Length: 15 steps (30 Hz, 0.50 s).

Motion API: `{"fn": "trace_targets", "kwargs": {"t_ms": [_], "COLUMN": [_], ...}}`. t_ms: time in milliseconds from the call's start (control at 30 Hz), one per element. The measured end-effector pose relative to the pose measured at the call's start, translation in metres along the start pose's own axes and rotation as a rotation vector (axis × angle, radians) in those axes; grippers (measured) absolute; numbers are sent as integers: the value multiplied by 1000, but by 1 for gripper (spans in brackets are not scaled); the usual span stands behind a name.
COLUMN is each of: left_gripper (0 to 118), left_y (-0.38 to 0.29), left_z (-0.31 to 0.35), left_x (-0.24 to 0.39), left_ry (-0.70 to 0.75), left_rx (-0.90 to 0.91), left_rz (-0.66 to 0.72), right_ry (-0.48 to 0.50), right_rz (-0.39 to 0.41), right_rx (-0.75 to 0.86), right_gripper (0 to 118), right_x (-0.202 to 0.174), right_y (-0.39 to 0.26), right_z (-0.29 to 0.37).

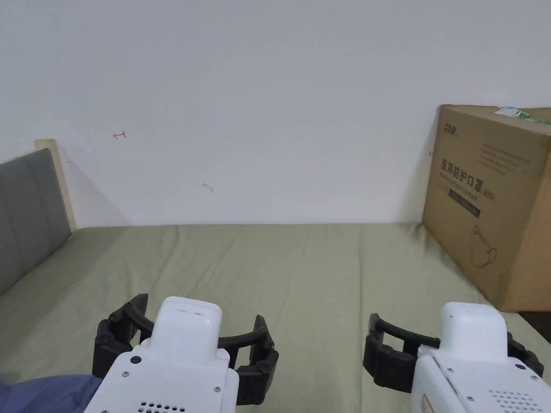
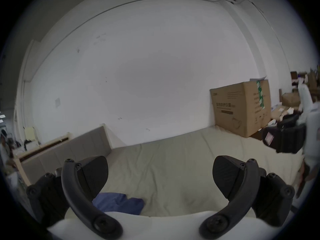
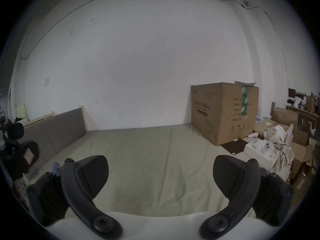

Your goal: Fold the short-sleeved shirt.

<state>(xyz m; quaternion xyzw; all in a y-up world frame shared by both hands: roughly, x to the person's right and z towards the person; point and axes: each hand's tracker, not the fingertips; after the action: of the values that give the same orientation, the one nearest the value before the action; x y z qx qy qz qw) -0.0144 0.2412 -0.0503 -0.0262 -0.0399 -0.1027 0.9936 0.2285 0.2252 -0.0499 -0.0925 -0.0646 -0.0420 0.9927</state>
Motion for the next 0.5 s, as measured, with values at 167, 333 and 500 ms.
{"fn": "trace_targets", "kwargs": {"t_ms": [167, 333, 500], "left_gripper": [118, 68, 0], "left_y": [2, 2, -4], "left_z": [-2, -2, -5], "left_x": [-10, -18, -23], "left_ry": [-30, -10, 31], "left_rx": [-38, -40, -40], "left_rz": [145, 193, 216], "right_ry": [-22, -38, -103], "right_rz": [122, 138, 130], "right_rx": [62, 74, 136], "right_gripper": [118, 107, 2], "right_x": [0, -6, -10], "right_y": [-1, 1, -4], "right_z": [5, 8, 8]}}
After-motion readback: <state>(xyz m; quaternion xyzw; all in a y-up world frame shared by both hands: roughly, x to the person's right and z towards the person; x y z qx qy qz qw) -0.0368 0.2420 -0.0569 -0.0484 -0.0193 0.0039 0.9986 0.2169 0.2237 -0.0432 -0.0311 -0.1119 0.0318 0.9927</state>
